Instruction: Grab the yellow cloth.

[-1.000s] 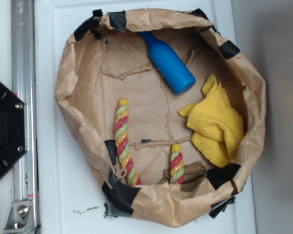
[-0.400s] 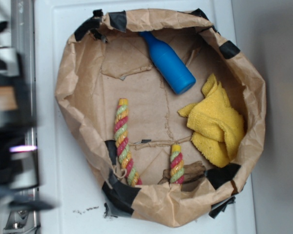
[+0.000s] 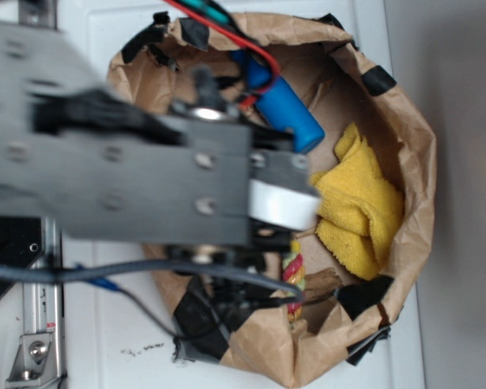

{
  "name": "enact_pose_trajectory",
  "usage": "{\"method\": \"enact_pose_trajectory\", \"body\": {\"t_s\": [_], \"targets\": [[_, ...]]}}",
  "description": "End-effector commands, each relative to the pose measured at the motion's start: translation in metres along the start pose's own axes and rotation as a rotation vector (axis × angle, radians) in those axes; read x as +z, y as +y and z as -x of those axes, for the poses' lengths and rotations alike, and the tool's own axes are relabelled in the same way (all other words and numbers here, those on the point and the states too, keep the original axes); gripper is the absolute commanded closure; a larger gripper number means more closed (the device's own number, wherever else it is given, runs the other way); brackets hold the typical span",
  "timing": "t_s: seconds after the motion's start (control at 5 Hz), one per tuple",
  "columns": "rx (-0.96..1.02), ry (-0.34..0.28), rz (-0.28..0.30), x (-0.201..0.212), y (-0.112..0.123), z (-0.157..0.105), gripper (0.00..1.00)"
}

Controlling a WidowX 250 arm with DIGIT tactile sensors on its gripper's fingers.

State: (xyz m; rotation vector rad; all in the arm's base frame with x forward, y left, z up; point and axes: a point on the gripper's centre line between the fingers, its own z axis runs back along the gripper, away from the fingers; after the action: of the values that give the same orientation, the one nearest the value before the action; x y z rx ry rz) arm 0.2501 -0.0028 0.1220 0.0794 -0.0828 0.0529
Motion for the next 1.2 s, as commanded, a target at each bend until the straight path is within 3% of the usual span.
{"method": "enact_pose_trajectory", "body": {"t_s": [0.0,0.2,0.4,0.6,0.8,1.0], "targets": [[-0.117,-0.114,-0.042,-0.019,-0.005,-0.049,0.00],[-0.091,-0.128,0.041,-0.004,0.006,-0.047,0.00],[-0.061,-0.184,0.105,0.029,0.017,-0.037,0.00],[-0.070,-0.205,0.104,0.031,0.020,-0.037,0.00],[-0.106,-0.274,0.141,0.036,0.023,-0.033,0.00],[-0.176,-0.284,0.092,0.007,0.009,-0.057,0.00]]}}
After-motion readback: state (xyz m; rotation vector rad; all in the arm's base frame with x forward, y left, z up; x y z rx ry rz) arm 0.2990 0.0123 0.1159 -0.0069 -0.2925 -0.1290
